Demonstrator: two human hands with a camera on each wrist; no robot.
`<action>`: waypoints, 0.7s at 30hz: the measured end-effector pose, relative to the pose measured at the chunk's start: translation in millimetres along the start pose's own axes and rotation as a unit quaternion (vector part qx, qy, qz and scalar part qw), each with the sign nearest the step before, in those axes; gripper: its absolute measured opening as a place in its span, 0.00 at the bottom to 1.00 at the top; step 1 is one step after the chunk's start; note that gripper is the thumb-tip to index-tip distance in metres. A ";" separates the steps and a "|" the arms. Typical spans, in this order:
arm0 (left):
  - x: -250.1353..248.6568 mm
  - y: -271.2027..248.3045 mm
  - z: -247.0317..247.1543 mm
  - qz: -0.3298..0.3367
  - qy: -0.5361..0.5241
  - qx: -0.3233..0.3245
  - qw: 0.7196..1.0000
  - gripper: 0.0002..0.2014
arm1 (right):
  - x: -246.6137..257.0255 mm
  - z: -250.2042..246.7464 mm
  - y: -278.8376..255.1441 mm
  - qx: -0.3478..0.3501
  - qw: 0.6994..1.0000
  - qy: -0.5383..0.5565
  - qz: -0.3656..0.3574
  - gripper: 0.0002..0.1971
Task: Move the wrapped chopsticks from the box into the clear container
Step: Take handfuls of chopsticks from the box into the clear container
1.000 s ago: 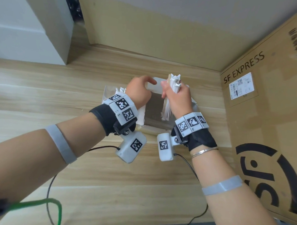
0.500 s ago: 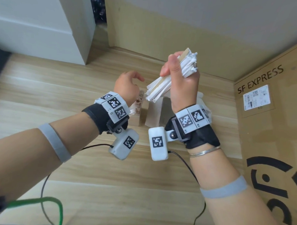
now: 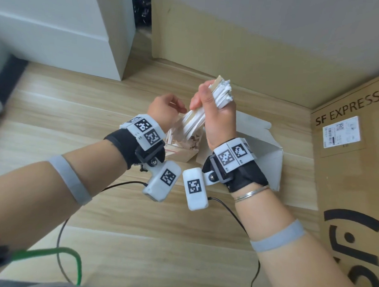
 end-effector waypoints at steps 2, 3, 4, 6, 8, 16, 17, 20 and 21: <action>0.1 -0.1 -0.1 0.002 0.001 -0.001 1.000 0.19 | -11.1 1.9 -1.4 0.006 1.000 -0.017 0.015 0.10; 0.5 0.1 -0.4 0.001 0.000 -0.002 1.000 0.19 | -16.4 1.9 -2.2 0.010 0.999 -0.030 0.026 0.10; 1.1 0.5 -0.7 0.000 -0.002 -0.003 1.000 0.19 | -22.3 1.4 -3.0 0.014 0.998 -0.048 0.042 0.10; 2.6 1.2 -1.0 -0.009 -0.003 -0.001 1.000 0.18 | -34.6 -0.5 -4.9 0.023 0.992 -0.092 0.079 0.08; 4.0 2.1 -1.5 -0.019 -0.006 0.002 1.000 0.19 | -38.8 -2.7 -6.5 0.034 0.983 -0.156 0.085 0.04; 5.9 1.2 -0.2 -0.046 -0.038 0.006 0.998 0.20 | -55.3 -11.5 -9.2 0.123 0.922 -0.312 0.192 0.28; 5.3 0.8 -0.2 -0.044 -0.038 0.005 0.998 0.20 | -56.7 -10.6 -9.4 0.130 0.917 -0.323 0.195 0.28; 1.8 -1.1 -1.2 -0.030 -0.021 0.005 0.999 0.17 | -48.8 -7.1 -3.8 0.135 0.909 -0.377 0.113 0.18; 1.1 -1.5 -1.8 -0.025 -0.011 0.005 1.000 0.15 | -44.2 -7.3 -1.4 0.128 0.915 -0.373 0.084 0.15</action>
Point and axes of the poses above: each hand's wrist, its own y-axis towards the middle knuckle, its own z-axis out of the palm, x = y × z, the point moved 7 cm from there along y, towards the middle knuckle, and after that the axes turned 4 degrees about y, right-handed, at the moved point
